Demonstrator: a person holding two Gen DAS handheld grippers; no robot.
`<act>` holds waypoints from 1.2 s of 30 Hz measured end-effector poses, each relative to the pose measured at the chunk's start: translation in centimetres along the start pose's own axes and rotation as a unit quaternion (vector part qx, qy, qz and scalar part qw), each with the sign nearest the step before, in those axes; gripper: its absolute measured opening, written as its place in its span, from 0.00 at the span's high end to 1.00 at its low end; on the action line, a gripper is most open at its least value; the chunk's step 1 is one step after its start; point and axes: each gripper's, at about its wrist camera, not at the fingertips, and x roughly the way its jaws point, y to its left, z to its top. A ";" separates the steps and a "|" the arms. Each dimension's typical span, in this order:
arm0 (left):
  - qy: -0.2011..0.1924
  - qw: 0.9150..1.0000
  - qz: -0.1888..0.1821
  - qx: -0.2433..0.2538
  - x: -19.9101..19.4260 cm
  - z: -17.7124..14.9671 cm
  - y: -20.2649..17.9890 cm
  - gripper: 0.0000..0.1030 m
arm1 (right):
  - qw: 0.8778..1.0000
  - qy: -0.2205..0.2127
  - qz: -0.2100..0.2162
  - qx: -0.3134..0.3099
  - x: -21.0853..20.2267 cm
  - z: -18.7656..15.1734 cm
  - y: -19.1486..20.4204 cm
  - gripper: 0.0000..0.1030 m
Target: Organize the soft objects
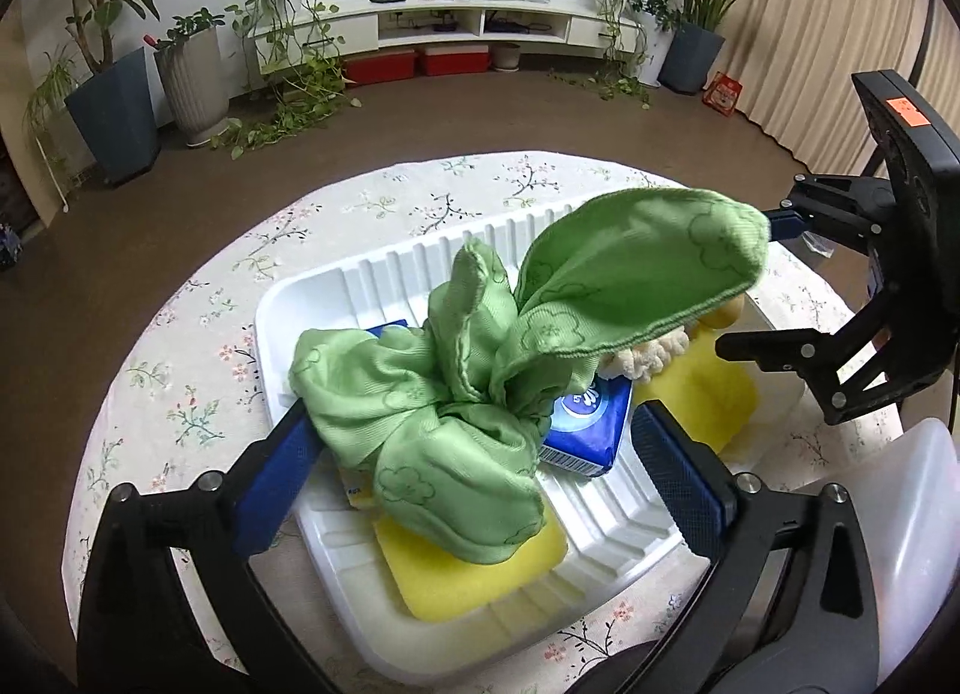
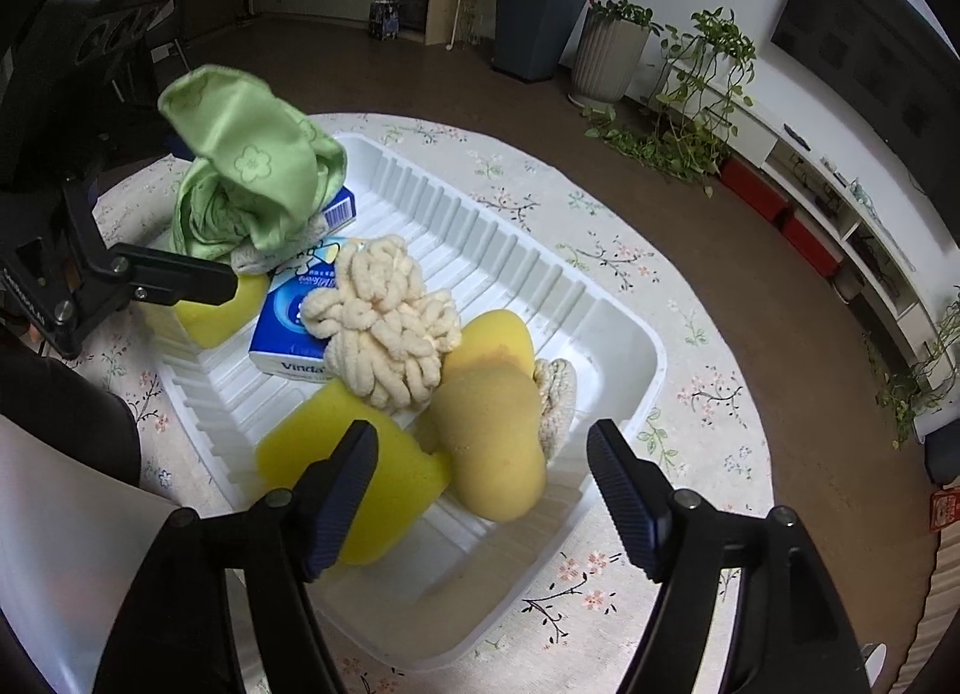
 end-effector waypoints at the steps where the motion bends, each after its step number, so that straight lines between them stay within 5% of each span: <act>1: -0.003 1.000 0.000 -0.002 -0.2 0.0 0.1 0.00 | 1.000 -0.003 -0.001 0.002 -0.2 0.0 -0.1 0.27; 18: -0.051 0.997 0.023 -0.051 -5.3 -2.4 2.7 0.00 | 0.998 -0.039 -0.012 0.055 -4.2 -2.1 -2.2 0.21; 26: -0.097 0.987 0.046 -0.116 -10.4 -6.8 3.1 0.00 | 0.991 -0.069 -0.019 0.110 -8.6 -5.5 -2.2 0.00; 36: -0.139 0.976 0.085 -0.144 -16.6 -14.3 -1.5 0.00 | 0.977 -0.101 -0.023 0.185 -13.9 -12.0 1.9 0.00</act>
